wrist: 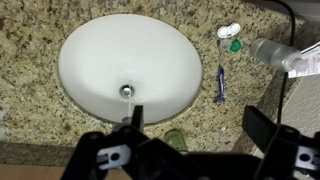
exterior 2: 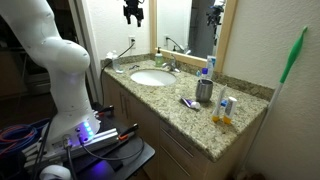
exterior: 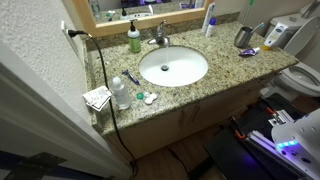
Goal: Close the tap
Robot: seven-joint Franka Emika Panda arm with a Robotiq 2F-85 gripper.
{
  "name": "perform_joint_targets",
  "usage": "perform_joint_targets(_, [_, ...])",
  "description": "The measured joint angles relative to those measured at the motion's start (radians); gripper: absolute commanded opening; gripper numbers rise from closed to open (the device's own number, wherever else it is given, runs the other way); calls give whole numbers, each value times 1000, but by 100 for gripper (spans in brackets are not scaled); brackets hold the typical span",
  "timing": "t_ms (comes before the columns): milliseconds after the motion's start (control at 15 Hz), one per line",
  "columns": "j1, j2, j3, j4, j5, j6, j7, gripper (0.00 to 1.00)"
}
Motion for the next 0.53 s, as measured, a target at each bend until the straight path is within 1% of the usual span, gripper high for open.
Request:
perform_joint_targets(133, [-1, 0, 1, 5, -26, -58, 30, 100])
perform_joint_targets(267, [-2, -1, 3, 13, -45, -126, 99, 100])
perform_joint_targets(333, [-2, -1, 6, 17, -45, -142, 136, 100])
perform_joint_targets(533, [-12, -1, 23, 19, -70, -127, 265, 100])
